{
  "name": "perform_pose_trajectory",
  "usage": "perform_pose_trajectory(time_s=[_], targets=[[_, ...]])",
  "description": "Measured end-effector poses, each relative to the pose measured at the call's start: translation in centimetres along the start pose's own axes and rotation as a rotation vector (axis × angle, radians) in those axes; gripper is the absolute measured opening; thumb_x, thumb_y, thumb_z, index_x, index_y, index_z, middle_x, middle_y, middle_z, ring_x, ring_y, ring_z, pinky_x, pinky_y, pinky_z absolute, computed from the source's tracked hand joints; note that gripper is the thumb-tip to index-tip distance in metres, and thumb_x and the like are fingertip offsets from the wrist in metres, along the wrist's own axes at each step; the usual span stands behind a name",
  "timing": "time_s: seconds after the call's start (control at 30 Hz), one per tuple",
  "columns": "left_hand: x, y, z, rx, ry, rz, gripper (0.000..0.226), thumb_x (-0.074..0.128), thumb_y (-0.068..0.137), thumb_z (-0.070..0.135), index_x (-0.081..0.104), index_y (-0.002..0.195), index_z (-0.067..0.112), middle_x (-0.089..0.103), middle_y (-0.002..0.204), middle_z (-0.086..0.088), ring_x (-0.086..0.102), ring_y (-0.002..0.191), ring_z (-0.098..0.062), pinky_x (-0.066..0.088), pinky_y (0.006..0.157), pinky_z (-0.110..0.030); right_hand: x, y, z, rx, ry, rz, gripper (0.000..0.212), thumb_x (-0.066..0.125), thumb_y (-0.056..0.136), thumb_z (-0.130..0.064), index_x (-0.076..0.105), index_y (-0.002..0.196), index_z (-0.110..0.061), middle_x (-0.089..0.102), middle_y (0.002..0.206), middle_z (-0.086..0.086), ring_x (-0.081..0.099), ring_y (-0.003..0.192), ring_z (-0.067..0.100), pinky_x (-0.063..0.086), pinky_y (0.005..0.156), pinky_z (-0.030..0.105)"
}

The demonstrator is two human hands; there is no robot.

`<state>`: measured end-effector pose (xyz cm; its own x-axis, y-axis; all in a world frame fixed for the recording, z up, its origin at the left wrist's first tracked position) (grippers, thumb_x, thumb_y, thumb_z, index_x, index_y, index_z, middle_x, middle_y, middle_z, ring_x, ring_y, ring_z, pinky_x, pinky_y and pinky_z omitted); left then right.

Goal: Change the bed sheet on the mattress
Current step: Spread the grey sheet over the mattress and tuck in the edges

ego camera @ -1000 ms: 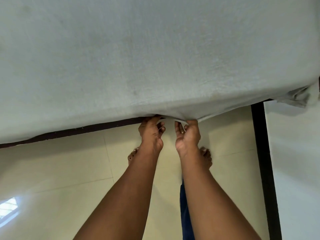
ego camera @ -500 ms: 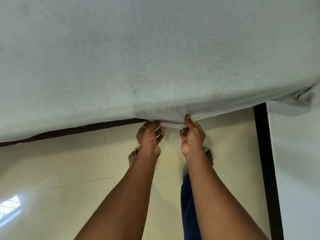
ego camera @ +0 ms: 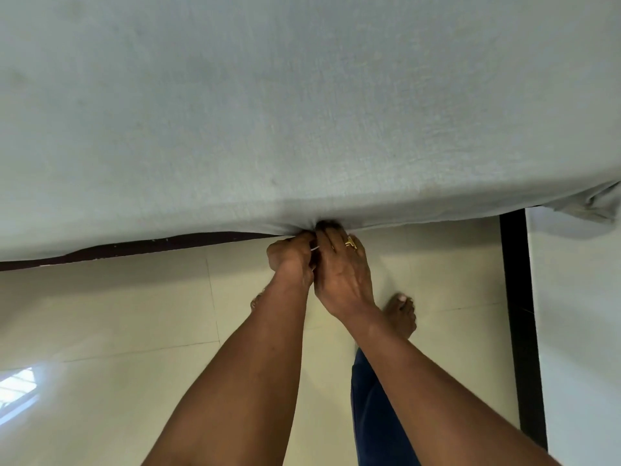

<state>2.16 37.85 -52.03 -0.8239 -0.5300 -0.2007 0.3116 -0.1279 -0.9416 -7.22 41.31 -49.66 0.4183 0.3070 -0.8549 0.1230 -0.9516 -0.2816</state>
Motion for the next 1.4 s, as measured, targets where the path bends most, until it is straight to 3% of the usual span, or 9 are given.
perform_pose_trajectory(time_s=[0.13, 0.37, 0.5, 0.67, 0.87, 1.0, 1.2, 1.3, 1.4], targets=[[-1.1, -0.6, 0.4, 0.26, 0.568, 0.103, 0.023, 0.071, 0.088, 0.031, 0.066, 0.075, 0.013, 0.073, 0.084, -0.01, 0.071, 0.079, -0.03, 0.06, 0.075, -0.037, 0.2, 1.4, -0.6, 0.009, -0.205, -0.098, 0.072, 0.073, 0.077, -0.035, 0.051, 0.143, -0.015, 0.049, 0.148, 0.007, 0.041, 0.143, 0.026, 0.026, 0.122, 0.047], [-3.5, -2.2, 2.1, 1.459, 1.284, -0.067, 0.043, 0.044, 0.087, 0.013, 0.064, 0.124, 0.005, 0.069, 0.112, -0.016, 0.064, 0.101, -0.033, 0.052, 0.094, -0.04, 0.0, 3.9, -1.9, 0.095, -0.36, -0.175, 0.054, 0.057, 0.089, -0.04, 0.052, 0.141, -0.025, 0.054, 0.146, 0.004, 0.044, 0.14, 0.024, 0.01, 0.125, 0.051], [-3.7, -1.7, 0.9, 1.383, 1.627, -0.161, 0.063, 0.044, 0.097, 0.029, 0.033, 0.154, 0.002, 0.043, 0.153, -0.019, 0.04, 0.143, -0.033, 0.023, 0.124, -0.045, 0.5, 2.0, -1.2, 0.063, -0.322, -0.2, 0.084, 0.056, 0.094, -0.036, 0.012, 0.163, -0.016, 0.02, 0.169, 0.005, 0.013, 0.157, 0.024, -0.007, 0.123, 0.063], [-4.0, 0.6, 0.7, 1.161, 1.953, -0.223, 0.081, 0.026, 0.101, 0.054, -0.01, 0.16, 0.012, -0.007, 0.169, -0.007, -0.008, 0.156, -0.026, -0.007, 0.125, -0.049, 0.1, -0.4, -2.1, -0.044, -0.252, -0.126, 0.096, 0.072, 0.074, -0.015, 0.027, 0.158, -0.003, 0.034, 0.162, 0.016, 0.027, 0.153, 0.028, 0.016, 0.126, 0.055], [-4.0, -0.6, 1.6, 1.312, 1.698, -0.249, 0.082, 0.066, 0.081, 0.023, 0.032, 0.154, 0.007, 0.042, 0.155, -0.013, 0.036, 0.144, -0.03, 0.023, 0.123, -0.042, -0.1, 4.8, -2.5, 0.1, -0.305, -0.117, 0.04, 0.055, 0.084, -0.021, 0.063, 0.123, -0.02, 0.071, 0.118, 0.006, 0.063, 0.114, 0.029, 0.033, 0.114, 0.043], [-6.1, -2.0, 2.5, 1.428, 1.783, -0.114, 0.062, 0.065, 0.082, 0.021, 0.052, 0.139, 0.0, 0.061, 0.132, -0.018, 0.056, 0.124, -0.033, 0.039, 0.114, -0.038, 0.8, 2.6, -2.6, 0.072, -0.314, -0.214, 0.081, 0.065, 0.082, -0.031, 0.034, 0.155, -0.014, 0.044, 0.157, 0.007, 0.034, 0.149, 0.027, -0.002, 0.126, 0.055], [-7.4, -0.9, 3.6, 1.33, 1.723, -0.108, 0.066, 0.06, 0.086, 0.034, 0.043, 0.145, 0.008, 0.055, 0.141, -0.014, 0.05, 0.131, -0.03, 0.033, 0.115, -0.038, -1.4, 1.2, -2.9, -0.002, -0.185, -0.008, 0.055, 0.063, 0.078, -0.016, 0.061, 0.131, -0.005, 0.065, 0.131, 0.015, 0.056, 0.128, 0.031, 0.037, 0.118, 0.046], [-6.8, -1.3, 2.6, 1.165, 1.944, -0.052, 0.086, 0.056, 0.092, 0.042, 0.015, 0.158, 0.006, 0.029, 0.16, -0.016, 0.028, 0.148, -0.033, 0.021, 0.124, -0.046, -3.0, 1.0, 1.0, 0.199, -0.295, -0.008, 0.058, 0.058, 0.083, -0.026, 0.055, 0.136, -0.001, 0.059, 0.137, 0.02, 0.056, 0.128, 0.032, 0.034, 0.119, 0.05], [-4.5, -4.1, 2.4, 1.226, 1.974, -0.058, 0.041, 0.051, 0.095, 0.022, 0.053, 0.133, 0.006, 0.065, 0.114, -0.013, 0.063, 0.102, -0.029, 0.051, 0.084, -0.036, -3.1, 3.0, 4.1, 0.306, -0.363, -0.109, 0.072, 0.058, 0.086, -0.036, 0.044, 0.148, -0.004, 0.046, 0.152, 0.019, 0.038, 0.145, 0.034, 0.019, 0.124, 0.05]])
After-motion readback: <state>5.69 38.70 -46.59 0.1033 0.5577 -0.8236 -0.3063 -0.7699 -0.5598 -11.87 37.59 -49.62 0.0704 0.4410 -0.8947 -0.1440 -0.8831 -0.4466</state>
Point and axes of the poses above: each hand's wrist, its own y-axis towards the middle knuckle, its own x-axis out of the palm, z = x × y, the point moved 3 cm from there along y, towards the middle knuckle
